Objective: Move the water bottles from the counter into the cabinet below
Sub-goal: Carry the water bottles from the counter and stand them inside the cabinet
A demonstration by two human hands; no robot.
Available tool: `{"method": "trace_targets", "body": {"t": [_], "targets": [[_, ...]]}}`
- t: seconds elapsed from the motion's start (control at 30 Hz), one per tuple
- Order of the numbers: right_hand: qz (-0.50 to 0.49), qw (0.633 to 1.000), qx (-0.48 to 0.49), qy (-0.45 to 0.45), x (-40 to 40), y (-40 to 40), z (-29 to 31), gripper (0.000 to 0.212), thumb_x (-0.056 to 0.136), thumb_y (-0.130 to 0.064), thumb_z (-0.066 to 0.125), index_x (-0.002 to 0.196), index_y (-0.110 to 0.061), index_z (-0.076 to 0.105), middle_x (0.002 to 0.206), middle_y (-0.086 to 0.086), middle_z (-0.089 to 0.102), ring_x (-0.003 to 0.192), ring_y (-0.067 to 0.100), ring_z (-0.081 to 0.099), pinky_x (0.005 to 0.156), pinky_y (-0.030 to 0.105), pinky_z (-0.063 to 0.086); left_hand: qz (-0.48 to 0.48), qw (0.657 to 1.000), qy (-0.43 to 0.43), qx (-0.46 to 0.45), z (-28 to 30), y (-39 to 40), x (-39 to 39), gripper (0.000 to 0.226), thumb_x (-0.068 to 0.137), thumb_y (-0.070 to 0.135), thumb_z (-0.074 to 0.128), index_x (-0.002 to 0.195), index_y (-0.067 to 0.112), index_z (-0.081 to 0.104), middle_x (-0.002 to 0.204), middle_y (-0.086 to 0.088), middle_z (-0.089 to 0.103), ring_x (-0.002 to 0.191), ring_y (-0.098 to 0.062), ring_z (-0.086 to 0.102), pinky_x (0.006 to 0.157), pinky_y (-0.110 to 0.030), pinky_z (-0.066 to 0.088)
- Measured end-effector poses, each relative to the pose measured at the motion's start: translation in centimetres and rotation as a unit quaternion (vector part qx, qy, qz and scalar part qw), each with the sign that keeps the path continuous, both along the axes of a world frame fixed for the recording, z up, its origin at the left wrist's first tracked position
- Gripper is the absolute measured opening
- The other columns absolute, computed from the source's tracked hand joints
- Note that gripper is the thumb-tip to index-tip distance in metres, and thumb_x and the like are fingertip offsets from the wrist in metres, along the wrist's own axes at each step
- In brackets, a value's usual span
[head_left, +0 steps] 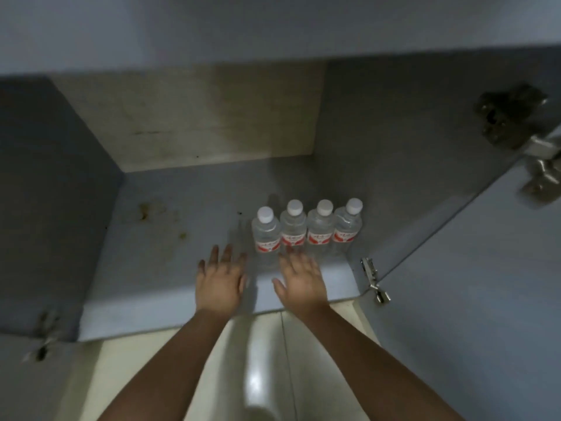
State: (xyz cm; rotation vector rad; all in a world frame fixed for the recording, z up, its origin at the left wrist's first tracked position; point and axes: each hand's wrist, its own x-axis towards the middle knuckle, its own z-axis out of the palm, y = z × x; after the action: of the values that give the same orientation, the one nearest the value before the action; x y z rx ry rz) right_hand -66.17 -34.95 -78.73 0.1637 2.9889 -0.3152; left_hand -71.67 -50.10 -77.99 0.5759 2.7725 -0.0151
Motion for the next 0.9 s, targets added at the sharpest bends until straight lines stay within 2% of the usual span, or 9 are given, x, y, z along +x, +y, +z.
{"method": "trace_targets", "body": {"t": [0.13,0.23,0.33,0.4,0.43,0.5,0.63,0.73,0.9], "targets": [[0.051,0.998,0.045,-0.008,2.6,-1.3,5.5,0.037,0.066,-0.043,0.059,0.084,-0.018,0.078,0.090,0.004,0.079,0.084,0.022,0.076,0.068,0.039,0.061,-0.017,0.999,-0.038,-0.026,4.9,-2.8,4.2,0.049,0.069,0.035,0.034,0.087,0.021,0.078,0.097,-0.005,0.078,0.094,-0.030,0.073,0.075,-0.048,0.058],[0.060,0.996,0.042,-0.050,5.0,-2.5,10.6,0.049,0.070,-0.038,0.036,0.082,-0.018,0.079,0.092,0.004,0.079,0.087,0.023,0.076,0.067,0.042,0.061,-0.047,0.996,-0.060,-0.040,10.6,-4.1,7.0,0.048,0.073,0.036,0.034,0.093,0.024,0.077,0.103,-0.002,0.077,0.106,-0.027,0.067,0.092,-0.047,0.036],[0.074,0.992,0.063,-0.078,7.6,-3.6,16.4,0.046,0.069,-0.038,0.040,0.082,-0.017,0.079,0.093,0.004,0.079,0.088,0.024,0.076,0.067,0.044,0.060,-0.007,0.998,-0.056,-0.039,17.8,-4.9,9.9,0.049,0.079,0.037,0.033,0.105,0.025,0.073,0.119,-0.001,0.070,0.115,-0.027,0.063,0.098,-0.045,0.046],[0.079,0.991,0.062,-0.083,9.5,-4.3,20.7,0.033,0.061,-0.040,0.069,0.081,-0.016,0.079,0.093,0.006,0.079,0.087,0.025,0.076,0.066,0.044,0.060,0.033,0.994,-0.101,-0.020,22.9,-5.4,12.0,0.050,0.093,0.036,0.024,0.138,0.026,0.044,0.153,0.000,0.034,0.144,-0.028,0.027,0.116,-0.046,0.026],[0.080,0.992,0.054,-0.081,10.4,-4.8,22.9,0.038,0.050,-0.040,0.082,0.080,-0.016,0.079,0.092,0.006,0.079,0.086,0.024,0.076,0.065,0.043,0.060,0.054,0.989,-0.137,-0.018,25.2,-5.9,13.0,0.050,0.098,0.037,0.018,0.146,0.027,0.026,0.160,0.001,0.013,0.149,-0.025,0.007,0.121,-0.044,0.010],[0.077,0.994,0.032,-0.077,12.0,-5.5,27.1,0.051,0.036,-0.042,0.090,0.079,-0.017,0.079,0.092,0.005,0.079,0.085,0.023,0.076,0.066,0.042,0.061,0.083,0.984,-0.157,-0.014,29.9,-6.7,14.9,0.049,0.101,0.036,0.019,0.149,0.029,0.012,0.161,0.002,-0.001,0.149,-0.022,-0.007,0.122,-0.042,0.000],[0.105,0.993,0.048,-0.028,14.4,-6.7,35.0,0.038,0.062,-0.042,0.060,0.084,-0.016,0.078,0.094,0.006,0.079,0.089,0.025,0.075,0.068,0.043,0.060,0.109,0.986,-0.125,0.006,38.1,-8.1,17.8,0.050,0.101,0.038,0.024,0.149,0.030,0.012,0.161,0.002,0.001,0.149,-0.021,-0.007,0.122,-0.041,0.000],[0.128,0.990,0.054,0.020,15.0,-7.7,39.2,0.051,0.071,-0.041,0.037,0.089,-0.014,0.077,0.098,0.009,0.078,0.091,0.028,0.074,0.069,0.046,0.060,0.105,0.991,-0.088,0.012,43.1,-9.2,18.9,0.051,0.100,0.040,0.024,0.149,0.031,0.010,0.161,0.003,0.002,0.149,-0.021,-0.005,0.122,-0.041,0.000],[0.079,0.991,0.060,0.088,13.3,-8.6,46.3,0.041,0.066,-0.037,0.056,0.090,-0.011,0.077,0.100,0.012,0.077,0.092,0.031,0.074,0.070,0.049,0.059,0.096,0.995,-0.008,0.026,49.4,-11.8,18.0,0.054,0.099,0.041,0.030,0.149,0.029,0.012,0.161,0.003,0.003,0.149,-0.021,-0.004,0.122,-0.040,0.002]]}}
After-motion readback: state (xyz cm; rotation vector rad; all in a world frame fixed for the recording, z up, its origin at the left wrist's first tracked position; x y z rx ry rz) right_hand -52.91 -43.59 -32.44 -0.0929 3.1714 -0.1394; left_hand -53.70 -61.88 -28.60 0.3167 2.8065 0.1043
